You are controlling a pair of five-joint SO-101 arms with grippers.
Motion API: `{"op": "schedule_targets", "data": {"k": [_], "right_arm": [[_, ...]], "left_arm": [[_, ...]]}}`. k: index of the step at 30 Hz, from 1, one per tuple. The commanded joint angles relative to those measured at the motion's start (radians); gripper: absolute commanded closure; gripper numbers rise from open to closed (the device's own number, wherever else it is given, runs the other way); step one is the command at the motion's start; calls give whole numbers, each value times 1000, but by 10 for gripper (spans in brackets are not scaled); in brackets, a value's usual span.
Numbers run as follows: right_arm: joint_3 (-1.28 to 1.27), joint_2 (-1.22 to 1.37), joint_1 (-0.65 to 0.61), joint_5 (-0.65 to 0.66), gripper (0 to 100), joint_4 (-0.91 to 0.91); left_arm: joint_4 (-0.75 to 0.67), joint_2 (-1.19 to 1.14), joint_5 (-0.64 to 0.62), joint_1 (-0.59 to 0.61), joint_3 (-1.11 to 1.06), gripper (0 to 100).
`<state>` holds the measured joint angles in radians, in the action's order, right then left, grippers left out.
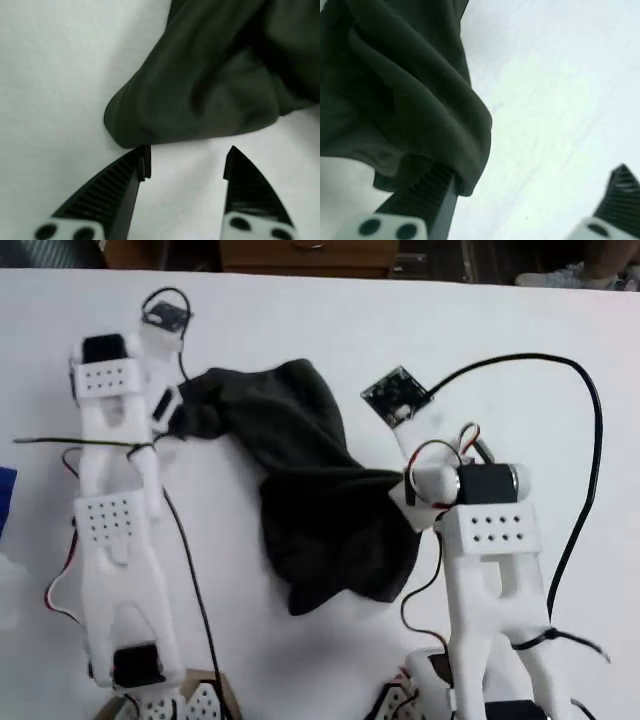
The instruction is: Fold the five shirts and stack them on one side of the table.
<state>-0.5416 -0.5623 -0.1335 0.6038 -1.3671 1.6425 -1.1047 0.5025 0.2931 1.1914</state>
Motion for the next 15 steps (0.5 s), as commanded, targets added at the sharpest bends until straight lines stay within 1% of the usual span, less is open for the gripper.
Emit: {"op": "schedule_targets", "data": {"k": [1,6,7,8,11,13,15], "right_arm": [[6,-94,10,-6,555,-65],[5,-213,10,-3,555,-157],[5,-231,10,-3,555,-173],[5,-249,12,-3,555,-189],[3,-295,16,-3,555,-229],[-17,-320,18,-3,555,-236],[-61,-335,18,-3,555,-226]], "left_arm": [[-92,-26,8,-23,51,740],[-193,-84,2,-23,99,749],[-212,-91,0,-23,104,770],[-224,-97,0,-28,111,810],[-232,-100,-17,-61,130,990],[-218,-95,-63,-87,154,967],[-160,-74,-86,-118,228,980]]}}
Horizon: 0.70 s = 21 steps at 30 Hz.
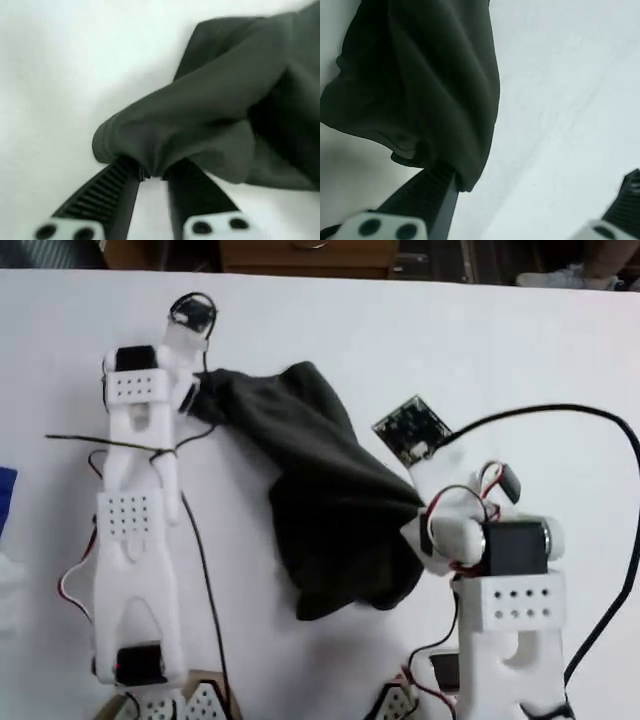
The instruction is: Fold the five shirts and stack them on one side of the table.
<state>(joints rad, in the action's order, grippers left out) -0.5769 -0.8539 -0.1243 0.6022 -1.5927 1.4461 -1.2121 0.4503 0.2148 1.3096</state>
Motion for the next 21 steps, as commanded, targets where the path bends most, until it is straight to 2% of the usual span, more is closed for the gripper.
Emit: {"op": "schedule_targets", "data": {"k": [1,6,11,13,16,21], "right_arm": [[-57,-45,8,-2,555,18],[-281,-47,10,-2,555,239],[-436,-47,48,-8,555,536],[-459,-45,130,-8,555,616],[-463,-45,315,-9,555,700],[-460,-53,634,-9,555,802]], "left_arm": [[84,52,-38,-57,153,978],[350,204,-38,-157,372,980],[342,462,-72,-189,203,980],[342,555,-84,-226,131,980],[342,678,-98,-318,39,980],[341,821,-112,-555,-137,980]]}}
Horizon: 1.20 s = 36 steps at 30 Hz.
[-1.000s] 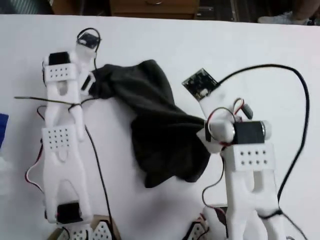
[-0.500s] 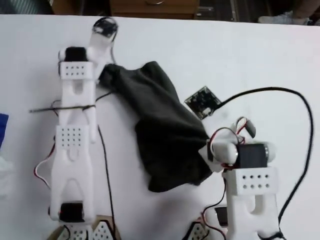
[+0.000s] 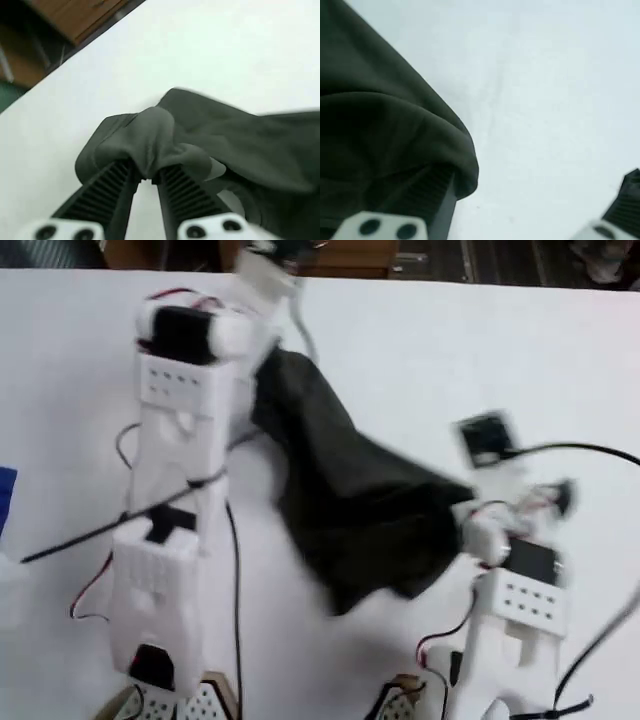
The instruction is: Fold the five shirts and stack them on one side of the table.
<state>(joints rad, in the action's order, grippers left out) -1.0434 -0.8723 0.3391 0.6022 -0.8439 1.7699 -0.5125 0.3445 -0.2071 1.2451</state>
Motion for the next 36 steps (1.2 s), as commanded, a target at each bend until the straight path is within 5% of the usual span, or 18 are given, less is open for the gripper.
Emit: {"op": "schedule_targets", "data": {"k": [1,5,8,14,24,31,36], "right_arm": [[6,-35,217,-9,555,58],[-2,-33,306,-6,555,47],[-12,-35,303,-2,555,2],[-11,-36,188,-6,555,-50],[-3,-36,-234,-14,555,-56],[206,-36,-467,-250,555,-165],[359,-36,-561,-307,555,-278]], "left_arm": [[17,137,-5,-184,-107,980],[15,157,3,-328,-182,980],[-3,147,3,-330,-213,979],[-26,141,5,-147,-200,979],[-5,141,37,338,269,980],[-3,183,31,551,421,980],[-41,290,-21,598,420,980]]}}
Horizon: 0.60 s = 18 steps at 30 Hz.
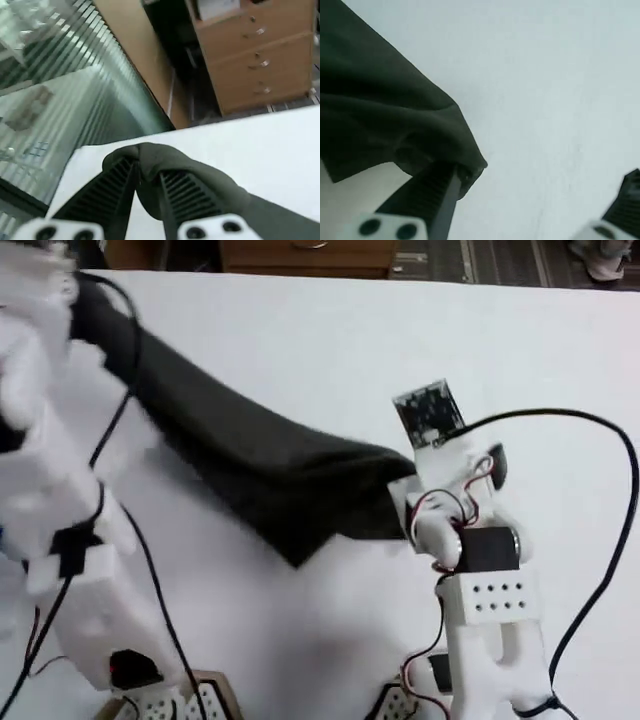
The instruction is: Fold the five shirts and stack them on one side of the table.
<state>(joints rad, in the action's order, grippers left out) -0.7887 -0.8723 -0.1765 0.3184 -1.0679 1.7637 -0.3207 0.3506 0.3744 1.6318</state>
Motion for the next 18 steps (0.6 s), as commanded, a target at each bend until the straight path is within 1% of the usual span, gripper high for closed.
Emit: {"op": "schedule_targets", "data": {"k": [1,4,6,10,12,13,15,18], "right_arm": [[115,-36,-70,-23,555,-81],[107,-30,-166,-18,555,-177],[63,-28,-234,34,555,-222],[-132,-28,-358,173,555,-220],[-232,-35,-381,212,555,-196],[-270,-36,-371,212,555,-173],[-301,-36,-302,210,555,-131],[-299,-36,-122,210,555,-38]], "left_arm": [[-52,115,-41,14,31,980],[-97,144,-64,-37,24,980],[-100,130,-63,-84,22,980],[-95,48,-63,-140,-28,980],[-101,-6,-63,-143,-85,980],[-109,-35,-61,-143,-113,980],[-129,-92,-61,-152,-163,980],[-150,-178,-61,-196,-228,980]]}}
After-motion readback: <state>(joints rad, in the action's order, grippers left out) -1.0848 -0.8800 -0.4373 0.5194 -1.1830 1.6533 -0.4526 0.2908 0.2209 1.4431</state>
